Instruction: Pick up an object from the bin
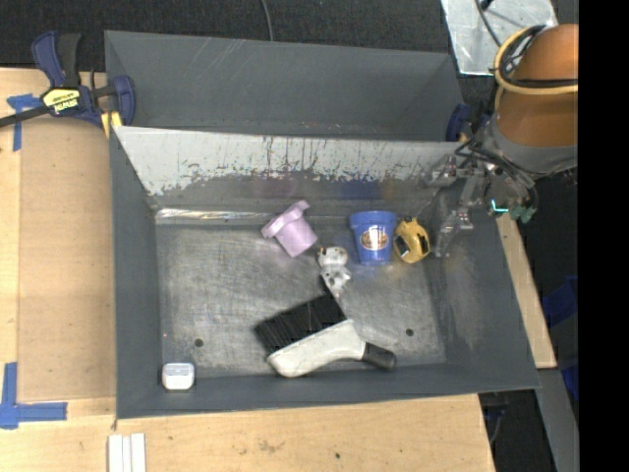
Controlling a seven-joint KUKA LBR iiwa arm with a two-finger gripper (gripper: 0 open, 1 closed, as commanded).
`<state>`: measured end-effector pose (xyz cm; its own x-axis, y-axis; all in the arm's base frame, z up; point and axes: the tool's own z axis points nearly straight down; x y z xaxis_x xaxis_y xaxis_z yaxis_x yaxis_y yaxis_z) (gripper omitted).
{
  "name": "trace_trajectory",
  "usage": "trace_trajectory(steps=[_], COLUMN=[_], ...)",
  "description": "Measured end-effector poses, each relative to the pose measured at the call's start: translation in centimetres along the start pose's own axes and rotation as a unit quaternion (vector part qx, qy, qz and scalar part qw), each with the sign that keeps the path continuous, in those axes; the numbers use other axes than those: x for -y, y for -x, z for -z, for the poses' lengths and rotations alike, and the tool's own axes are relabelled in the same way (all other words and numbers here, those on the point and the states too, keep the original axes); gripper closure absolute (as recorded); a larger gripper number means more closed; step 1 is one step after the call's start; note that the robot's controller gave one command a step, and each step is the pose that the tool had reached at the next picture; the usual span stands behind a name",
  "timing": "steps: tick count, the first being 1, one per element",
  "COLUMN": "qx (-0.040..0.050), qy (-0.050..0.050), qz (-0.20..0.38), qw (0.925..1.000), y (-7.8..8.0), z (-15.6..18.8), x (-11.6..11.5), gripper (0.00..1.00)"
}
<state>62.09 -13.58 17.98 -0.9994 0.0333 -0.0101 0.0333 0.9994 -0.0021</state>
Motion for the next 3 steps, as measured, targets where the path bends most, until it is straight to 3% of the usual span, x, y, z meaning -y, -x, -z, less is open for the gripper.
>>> trace_trajectory(steps=[1,2,3], qx=[-0.0032,0.0029,-0.0001], qy=[0.001,0.000,0.000], qz=[0.004,0.078,0.078], qw=[1.0000,0.9970,0.9969], y=[0.0,-1.0,-1.2], z=[-1.0,-10.4,-10.7], x=[0.0,-3.9,-3.9], gripper=[0.00,1.00,0.00])
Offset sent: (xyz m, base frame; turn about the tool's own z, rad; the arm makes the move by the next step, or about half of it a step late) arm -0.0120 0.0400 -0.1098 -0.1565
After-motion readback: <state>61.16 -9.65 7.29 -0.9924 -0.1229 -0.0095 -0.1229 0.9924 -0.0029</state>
